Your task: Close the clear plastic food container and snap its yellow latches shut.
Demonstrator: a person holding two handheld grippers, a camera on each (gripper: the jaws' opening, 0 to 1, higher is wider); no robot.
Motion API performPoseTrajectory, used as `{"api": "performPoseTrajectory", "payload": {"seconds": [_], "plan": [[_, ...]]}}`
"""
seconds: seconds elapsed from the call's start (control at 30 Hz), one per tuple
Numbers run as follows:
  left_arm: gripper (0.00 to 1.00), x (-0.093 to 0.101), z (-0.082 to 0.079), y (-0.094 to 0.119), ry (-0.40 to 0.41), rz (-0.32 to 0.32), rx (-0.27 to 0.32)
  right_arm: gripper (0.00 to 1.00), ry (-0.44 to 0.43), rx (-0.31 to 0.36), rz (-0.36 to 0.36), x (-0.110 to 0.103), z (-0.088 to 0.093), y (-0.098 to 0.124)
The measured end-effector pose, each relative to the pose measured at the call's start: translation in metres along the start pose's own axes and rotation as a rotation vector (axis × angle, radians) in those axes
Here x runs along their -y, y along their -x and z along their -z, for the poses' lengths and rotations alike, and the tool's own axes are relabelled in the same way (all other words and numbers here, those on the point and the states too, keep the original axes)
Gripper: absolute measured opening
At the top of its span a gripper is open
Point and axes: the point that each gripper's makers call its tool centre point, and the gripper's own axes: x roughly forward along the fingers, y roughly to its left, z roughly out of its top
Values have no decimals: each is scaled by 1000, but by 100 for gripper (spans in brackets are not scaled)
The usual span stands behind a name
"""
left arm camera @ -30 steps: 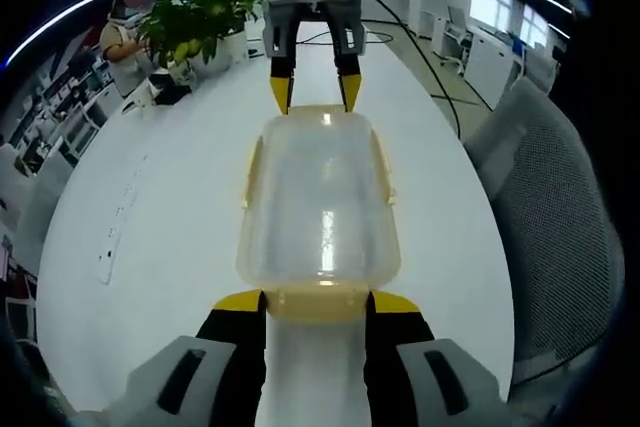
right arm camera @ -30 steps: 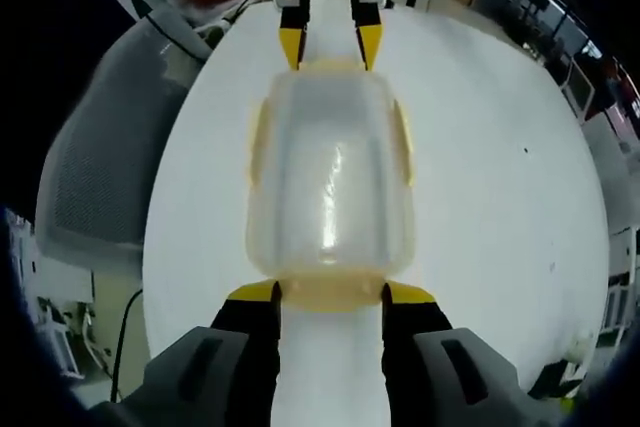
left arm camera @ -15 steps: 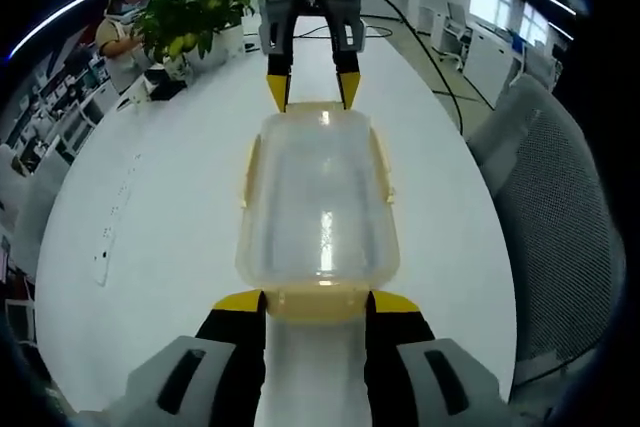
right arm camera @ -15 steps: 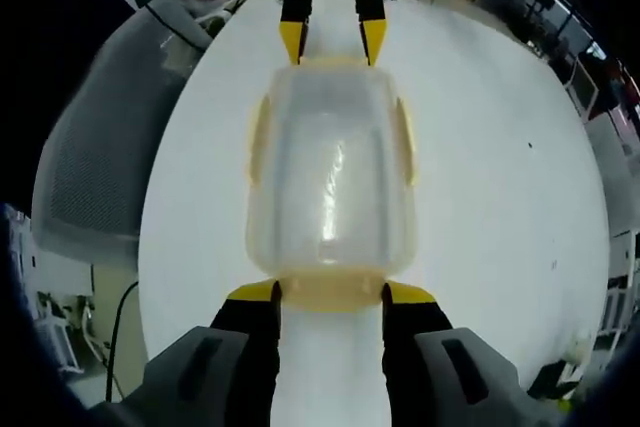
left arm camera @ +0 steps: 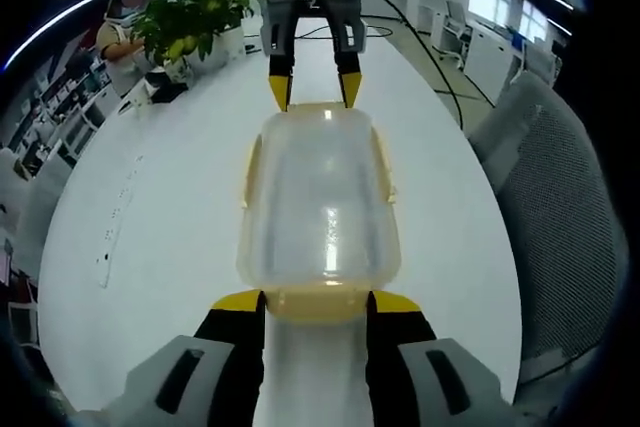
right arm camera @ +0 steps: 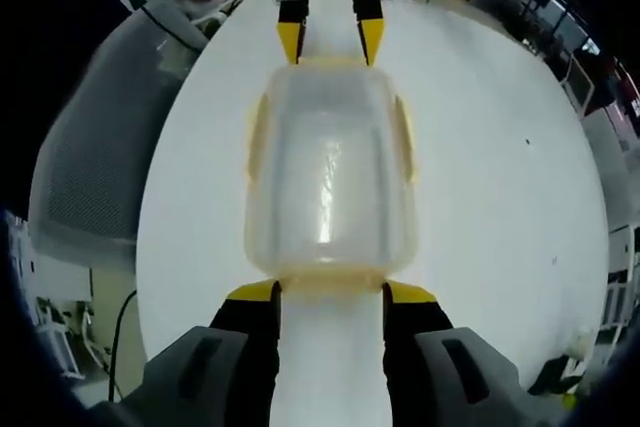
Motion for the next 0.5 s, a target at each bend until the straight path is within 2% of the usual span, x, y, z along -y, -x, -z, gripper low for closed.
{"api": "performPoseTrajectory", "payload": {"seconds": [0.23,0.5], "plan": [[36,-3,-2,6,23,-14,11,39,-34,12,25,1,0,6],[37,-4,-5,17,67,-38,26,39,-72,67,60,-3,-9,18]]}}
